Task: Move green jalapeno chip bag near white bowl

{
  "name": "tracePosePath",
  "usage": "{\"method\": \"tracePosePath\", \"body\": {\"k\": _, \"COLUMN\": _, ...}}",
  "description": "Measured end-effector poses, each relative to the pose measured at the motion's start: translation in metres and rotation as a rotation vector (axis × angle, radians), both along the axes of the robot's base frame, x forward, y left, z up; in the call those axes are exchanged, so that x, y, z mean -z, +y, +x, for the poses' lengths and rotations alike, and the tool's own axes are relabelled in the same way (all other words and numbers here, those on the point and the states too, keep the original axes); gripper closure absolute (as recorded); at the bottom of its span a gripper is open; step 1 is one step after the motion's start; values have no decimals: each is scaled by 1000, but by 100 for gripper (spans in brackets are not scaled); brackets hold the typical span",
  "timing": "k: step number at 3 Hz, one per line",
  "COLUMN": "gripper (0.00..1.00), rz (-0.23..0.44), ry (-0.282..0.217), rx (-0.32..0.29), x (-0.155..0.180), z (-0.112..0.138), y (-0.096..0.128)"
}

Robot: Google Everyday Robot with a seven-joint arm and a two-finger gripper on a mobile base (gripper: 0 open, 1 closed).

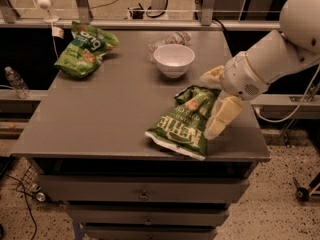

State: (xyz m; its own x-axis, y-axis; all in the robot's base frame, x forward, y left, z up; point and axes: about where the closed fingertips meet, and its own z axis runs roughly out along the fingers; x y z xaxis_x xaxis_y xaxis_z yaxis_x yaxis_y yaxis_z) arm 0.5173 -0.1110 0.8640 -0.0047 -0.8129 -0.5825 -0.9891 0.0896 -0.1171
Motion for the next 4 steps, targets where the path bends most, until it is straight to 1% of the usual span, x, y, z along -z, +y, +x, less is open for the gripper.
{"method": "tracePosePath", "body": {"k": 1, "gripper": 26, "rz": 19, "ry": 16, "rx": -7, "x": 9, "z": 5, "y": 6}}
{"method": "tracePosePath", "body": {"k": 2, "gripper": 48, "rz": 23, "ry": 12, "rx": 9, "x": 12, "z": 13, "y": 4}}
{"method": "tracePosePath", "body": {"k": 3, "gripper": 72, "rz": 2, "ry": -25, "rx": 70, "x": 2, "z": 23, "y": -16}}
{"method": "tracePosePath", "body": {"k": 4, "gripper": 95, "rz": -42, "ry": -63, "rx": 139, "x": -5, "z": 37, "y": -43}}
